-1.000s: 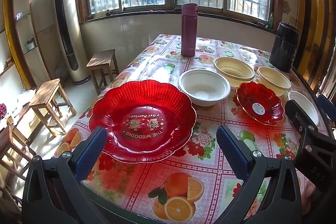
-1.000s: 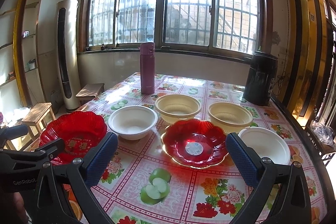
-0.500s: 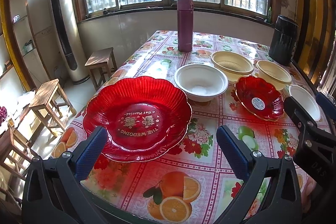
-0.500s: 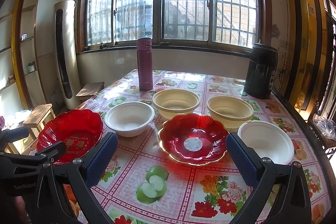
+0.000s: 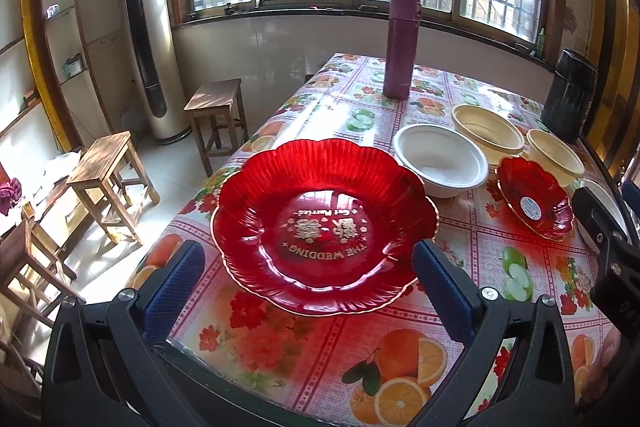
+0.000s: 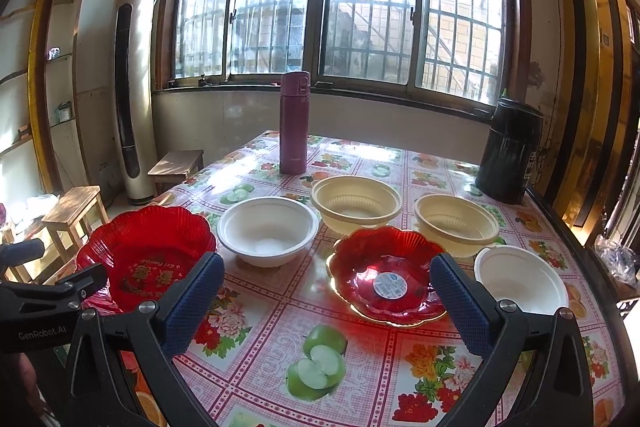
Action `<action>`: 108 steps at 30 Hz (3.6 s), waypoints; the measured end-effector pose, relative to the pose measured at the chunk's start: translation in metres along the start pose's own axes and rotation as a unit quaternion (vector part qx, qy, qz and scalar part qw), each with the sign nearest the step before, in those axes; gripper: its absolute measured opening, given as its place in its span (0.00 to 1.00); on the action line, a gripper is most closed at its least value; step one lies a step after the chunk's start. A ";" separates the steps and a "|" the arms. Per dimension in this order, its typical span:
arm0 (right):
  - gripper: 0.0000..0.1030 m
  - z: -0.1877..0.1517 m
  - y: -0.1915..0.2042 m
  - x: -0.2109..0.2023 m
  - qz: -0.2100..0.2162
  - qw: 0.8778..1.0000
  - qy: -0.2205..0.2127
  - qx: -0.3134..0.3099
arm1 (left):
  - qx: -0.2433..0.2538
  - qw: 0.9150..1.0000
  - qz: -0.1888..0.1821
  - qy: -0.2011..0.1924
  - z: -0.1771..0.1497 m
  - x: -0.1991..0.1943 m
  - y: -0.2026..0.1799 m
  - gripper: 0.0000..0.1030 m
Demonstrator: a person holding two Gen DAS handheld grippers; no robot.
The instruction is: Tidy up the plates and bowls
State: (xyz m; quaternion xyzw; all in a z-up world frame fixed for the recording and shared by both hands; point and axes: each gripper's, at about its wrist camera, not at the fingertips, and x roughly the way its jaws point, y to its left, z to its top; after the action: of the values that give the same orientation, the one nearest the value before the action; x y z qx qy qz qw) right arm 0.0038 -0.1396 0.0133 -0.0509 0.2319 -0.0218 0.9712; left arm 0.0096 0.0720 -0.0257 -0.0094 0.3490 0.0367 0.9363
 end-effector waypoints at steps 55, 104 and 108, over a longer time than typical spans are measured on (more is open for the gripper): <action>0.25 -0.021 0.081 0.166 0.173 0.953 0.247 0.038 | -0.046 0.988 0.036 0.144 -0.003 0.111 0.063 0.37; 0.66 -0.043 -0.191 0.087 0.225 0.914 0.163 0.296 | 0.015 0.951 -0.245 0.189 0.036 0.039 -0.144 0.85; 0.67 -0.055 -0.201 0.101 0.219 0.901 0.181 0.327 | -0.047 0.936 -0.255 0.236 0.030 0.067 -0.152 0.85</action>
State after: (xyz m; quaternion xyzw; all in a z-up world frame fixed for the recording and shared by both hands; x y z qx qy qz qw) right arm 0.0651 -0.3505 -0.0585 0.3269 0.3887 0.1075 0.8547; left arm 0.0909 -0.0741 -0.0479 -0.1509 0.5440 -0.1904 0.8032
